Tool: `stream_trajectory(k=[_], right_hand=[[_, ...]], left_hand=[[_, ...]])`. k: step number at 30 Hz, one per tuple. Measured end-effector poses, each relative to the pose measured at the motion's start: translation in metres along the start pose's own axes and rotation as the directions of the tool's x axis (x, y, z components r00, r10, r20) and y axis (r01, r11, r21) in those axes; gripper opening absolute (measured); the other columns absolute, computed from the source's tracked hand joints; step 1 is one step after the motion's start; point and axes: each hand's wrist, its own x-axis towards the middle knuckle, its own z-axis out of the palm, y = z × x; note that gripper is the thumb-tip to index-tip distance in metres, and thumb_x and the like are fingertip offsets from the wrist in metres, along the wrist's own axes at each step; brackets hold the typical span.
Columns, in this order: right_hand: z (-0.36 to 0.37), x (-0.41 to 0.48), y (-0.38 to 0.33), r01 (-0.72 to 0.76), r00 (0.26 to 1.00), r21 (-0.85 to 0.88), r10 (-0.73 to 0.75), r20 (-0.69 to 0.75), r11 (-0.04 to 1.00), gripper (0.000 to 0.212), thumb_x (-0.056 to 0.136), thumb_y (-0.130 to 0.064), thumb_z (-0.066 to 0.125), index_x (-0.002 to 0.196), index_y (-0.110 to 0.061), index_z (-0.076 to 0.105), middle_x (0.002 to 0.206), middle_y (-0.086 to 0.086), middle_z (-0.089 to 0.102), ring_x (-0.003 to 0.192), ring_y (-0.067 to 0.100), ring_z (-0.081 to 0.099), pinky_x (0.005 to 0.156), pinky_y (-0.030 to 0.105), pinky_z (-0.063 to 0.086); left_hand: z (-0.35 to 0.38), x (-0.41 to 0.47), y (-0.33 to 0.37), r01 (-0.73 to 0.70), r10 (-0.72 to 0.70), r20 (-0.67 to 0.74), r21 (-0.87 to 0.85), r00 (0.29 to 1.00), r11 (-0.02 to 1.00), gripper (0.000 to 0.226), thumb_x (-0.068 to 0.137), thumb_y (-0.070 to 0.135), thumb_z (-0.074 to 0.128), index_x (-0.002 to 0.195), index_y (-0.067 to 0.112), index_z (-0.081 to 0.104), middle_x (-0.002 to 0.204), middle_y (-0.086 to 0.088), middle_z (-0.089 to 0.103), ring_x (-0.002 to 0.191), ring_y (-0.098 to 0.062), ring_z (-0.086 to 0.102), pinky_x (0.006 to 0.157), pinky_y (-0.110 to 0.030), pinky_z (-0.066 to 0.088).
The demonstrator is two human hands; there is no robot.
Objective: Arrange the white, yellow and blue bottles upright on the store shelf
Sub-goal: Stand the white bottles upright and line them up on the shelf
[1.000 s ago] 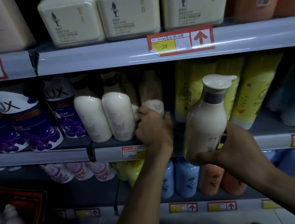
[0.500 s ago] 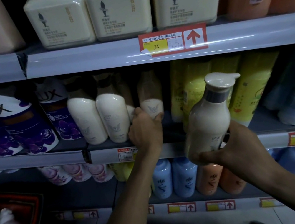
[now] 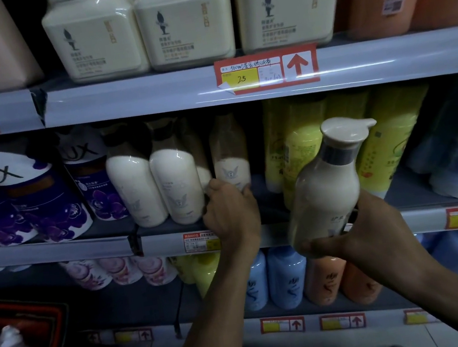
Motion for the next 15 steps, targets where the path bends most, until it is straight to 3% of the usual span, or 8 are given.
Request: stream_trajectory(k=[6, 11, 15], right_hand=[[0.0012, 0.0006, 0.0012, 0.009, 1.000, -0.004, -0.009, -0.006, 1.000, 0.067, 0.054, -0.034, 0.099, 0.109, -0.035, 0.061, 0.092, -0.021, 0.070, 0.083, -0.005, 0.064, 0.063, 0.025, 0.049], [0.0014, 0.0005, 0.0010, 0.021, 1.000, 0.010, -0.021, 0.012, 1.000, 0.066, 0.054, -0.030, 0.100, 0.106, -0.035, 0.060, 0.088, -0.023, 0.070, 0.082, -0.013, 0.063, 0.059, 0.011, 0.048], [0.0023, -0.0002, -0.0003, 0.018, 1.000, 0.002, -0.018, 0.022, 1.000, 0.068, 0.054, -0.033, 0.100, 0.108, -0.034, 0.059, 0.090, -0.024, 0.069, 0.080, -0.010, 0.063, 0.059, 0.011, 0.044]], left_hand=[[0.0031, 0.0023, -0.0001, 0.019, -0.019, -0.013, 0.002, 1.000, 1.000, 0.052, 0.098, 0.048, 0.065, 0.125, 0.007, 0.048, 0.125, -0.015, 0.067, 0.108, -0.038, 0.070, 0.082, -0.043, 0.052], [0.0032, 0.0051, -0.0024, 0.020, -0.020, -0.016, -0.017, 1.000, 1.000, 0.053, 0.096, 0.048, 0.069, 0.121, 0.006, 0.050, 0.122, -0.016, 0.069, 0.107, -0.039, 0.070, 0.082, -0.045, 0.053], [0.0015, 0.0063, -0.0028, 0.033, -0.035, -0.025, -0.052, 0.999, 0.998, 0.055, 0.092, 0.047, 0.074, 0.118, 0.005, 0.051, 0.119, -0.018, 0.070, 0.108, -0.041, 0.070, 0.082, -0.046, 0.054]])
